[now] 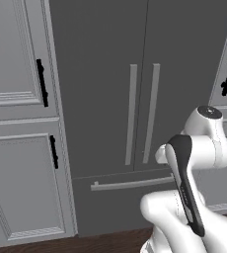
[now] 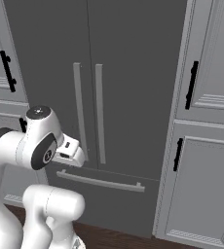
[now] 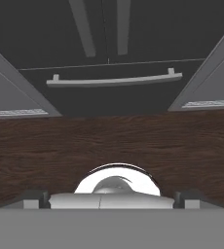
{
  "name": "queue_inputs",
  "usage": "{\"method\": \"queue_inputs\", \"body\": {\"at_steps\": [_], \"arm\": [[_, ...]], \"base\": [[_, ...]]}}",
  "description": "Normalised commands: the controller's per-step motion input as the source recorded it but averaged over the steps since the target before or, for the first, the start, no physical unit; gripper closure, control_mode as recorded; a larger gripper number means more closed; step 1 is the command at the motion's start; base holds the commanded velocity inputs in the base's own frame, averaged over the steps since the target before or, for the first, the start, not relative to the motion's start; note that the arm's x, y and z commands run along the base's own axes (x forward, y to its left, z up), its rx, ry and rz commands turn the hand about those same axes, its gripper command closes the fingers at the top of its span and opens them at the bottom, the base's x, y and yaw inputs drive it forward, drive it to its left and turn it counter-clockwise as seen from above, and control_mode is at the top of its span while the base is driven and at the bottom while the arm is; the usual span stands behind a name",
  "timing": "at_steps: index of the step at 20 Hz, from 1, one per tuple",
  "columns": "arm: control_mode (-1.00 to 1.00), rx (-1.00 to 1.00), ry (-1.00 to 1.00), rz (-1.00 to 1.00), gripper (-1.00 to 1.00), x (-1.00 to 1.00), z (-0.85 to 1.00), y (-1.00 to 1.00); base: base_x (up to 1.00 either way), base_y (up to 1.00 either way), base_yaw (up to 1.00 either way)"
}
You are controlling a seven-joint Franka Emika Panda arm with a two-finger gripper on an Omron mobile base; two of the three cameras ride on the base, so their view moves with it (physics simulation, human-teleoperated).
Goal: Grab a lemon wedge from the fridge and one ice cube from the ice bowl, and put them in the glass of lemonade.
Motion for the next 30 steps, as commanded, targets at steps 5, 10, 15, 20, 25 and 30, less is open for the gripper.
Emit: {"method": "queue_inputs", "body": {"at_steps": [5,10,15,20,25,30], "arm": [[1.0,0.0,0.0,0.0,-1.0,0.0,0.0,0.0],[-1.0,0.0,-0.07,0.0,-1.0,0.0,0.0,0.0],[-1.0,0.04,-0.16,0.0,-1.0,0.07,0.2,0.0],[-1.0,0.04,-0.25,0.0,-1.0,-0.04,0.89,-0.01],[-1.0,-0.11,0.06,0.0,-1.0,0.23,1.0,-0.06],[-1.0,-0.08,-0.02,-0.09,-1.0,0.46,0.32,0.0]], "base": [[0.0,0.0,0.0],[0.0,0.0,0.0],[0.0,0.0,0.0],[0.0,0.0,0.0],[0.0,0.0,0.0],[0.0,0.0,0.0]]}}
